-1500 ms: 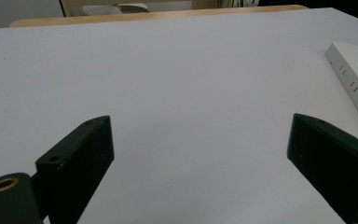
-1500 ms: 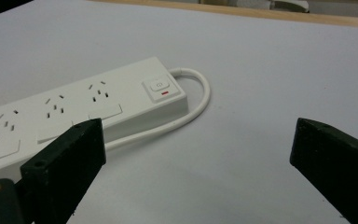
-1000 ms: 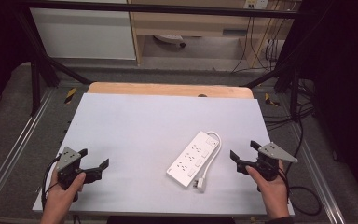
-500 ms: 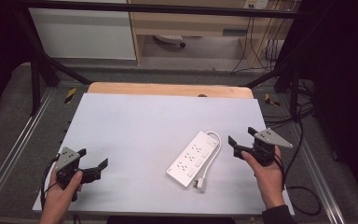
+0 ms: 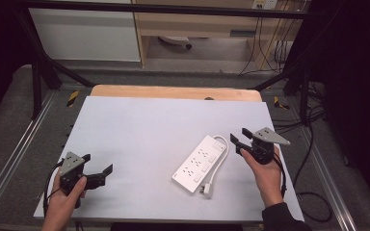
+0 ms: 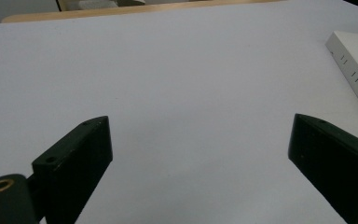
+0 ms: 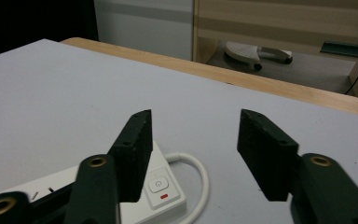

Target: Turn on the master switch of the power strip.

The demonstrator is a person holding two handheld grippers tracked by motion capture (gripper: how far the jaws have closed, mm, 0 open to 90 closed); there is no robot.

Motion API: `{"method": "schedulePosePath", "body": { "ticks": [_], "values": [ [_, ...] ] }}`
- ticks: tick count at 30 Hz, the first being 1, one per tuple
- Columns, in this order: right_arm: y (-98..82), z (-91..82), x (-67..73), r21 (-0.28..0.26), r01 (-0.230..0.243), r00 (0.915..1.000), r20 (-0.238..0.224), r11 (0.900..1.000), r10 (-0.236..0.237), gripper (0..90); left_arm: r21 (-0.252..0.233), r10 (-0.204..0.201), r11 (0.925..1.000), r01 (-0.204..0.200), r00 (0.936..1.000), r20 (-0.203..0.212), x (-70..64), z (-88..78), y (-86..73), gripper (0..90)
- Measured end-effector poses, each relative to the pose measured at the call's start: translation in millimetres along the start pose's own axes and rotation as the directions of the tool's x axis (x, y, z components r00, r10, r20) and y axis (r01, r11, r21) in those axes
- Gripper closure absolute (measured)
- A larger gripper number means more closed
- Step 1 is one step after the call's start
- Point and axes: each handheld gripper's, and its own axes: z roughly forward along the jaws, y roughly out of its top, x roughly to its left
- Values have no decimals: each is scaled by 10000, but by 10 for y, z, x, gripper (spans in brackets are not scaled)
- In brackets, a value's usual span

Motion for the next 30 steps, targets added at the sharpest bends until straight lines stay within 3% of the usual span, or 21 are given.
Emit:
{"method": "schedulePosePath", "body": {
  "ticks": [5,12,21,30],
  "values": [
    [-22,78,16,81,31,9998,-204,10000,-29,683,57,67,10000,-67,10000,14,0,6,1,62],
    [-29,158,67,9,91,9987,-509,10000,-90,816,77,99,9999,-99,9999,38,-2,10,1,62],
    [-79,221,116,141,66,9969,-781,9999,-54,900,109,206,9997,-208,9997,97,-16,19,3,63],
    [-141,287,119,549,84,9963,-864,9985,-36,900,133,268,9995,-270,9995,184,-28,31,5,63]
  ]
}}
